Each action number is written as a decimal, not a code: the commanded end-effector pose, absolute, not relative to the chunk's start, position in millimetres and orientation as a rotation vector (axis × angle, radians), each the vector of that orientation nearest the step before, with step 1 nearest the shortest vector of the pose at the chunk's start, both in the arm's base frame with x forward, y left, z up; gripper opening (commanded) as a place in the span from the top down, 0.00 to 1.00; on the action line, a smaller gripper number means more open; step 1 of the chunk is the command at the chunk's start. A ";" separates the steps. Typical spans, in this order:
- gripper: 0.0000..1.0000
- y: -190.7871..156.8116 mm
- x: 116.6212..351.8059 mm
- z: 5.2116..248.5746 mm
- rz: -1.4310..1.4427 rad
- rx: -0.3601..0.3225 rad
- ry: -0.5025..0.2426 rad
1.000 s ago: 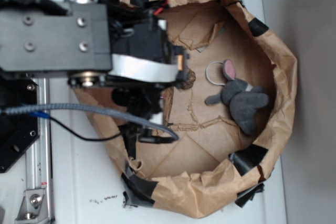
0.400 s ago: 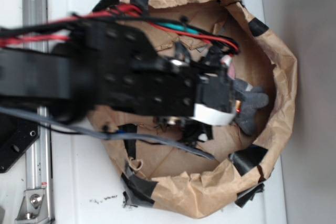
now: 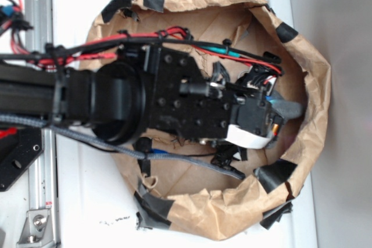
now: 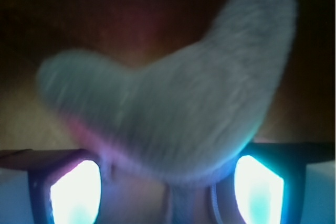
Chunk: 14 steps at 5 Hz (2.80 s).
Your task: Grab the gray animal.
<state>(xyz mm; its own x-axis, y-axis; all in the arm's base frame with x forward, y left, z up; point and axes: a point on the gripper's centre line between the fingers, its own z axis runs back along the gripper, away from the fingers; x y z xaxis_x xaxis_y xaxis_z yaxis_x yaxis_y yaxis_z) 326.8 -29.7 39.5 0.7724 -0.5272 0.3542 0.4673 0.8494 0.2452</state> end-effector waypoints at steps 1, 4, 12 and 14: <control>0.00 -24.6 342.4 84.1 -0.541 0.204 -0.543; 0.00 -22.9 345.0 50.9 -0.634 0.200 -0.490; 1.00 -12.0 262.9 155.5 0.212 -0.150 -0.129; 1.00 -10.8 261.0 150.7 0.242 -0.108 -0.143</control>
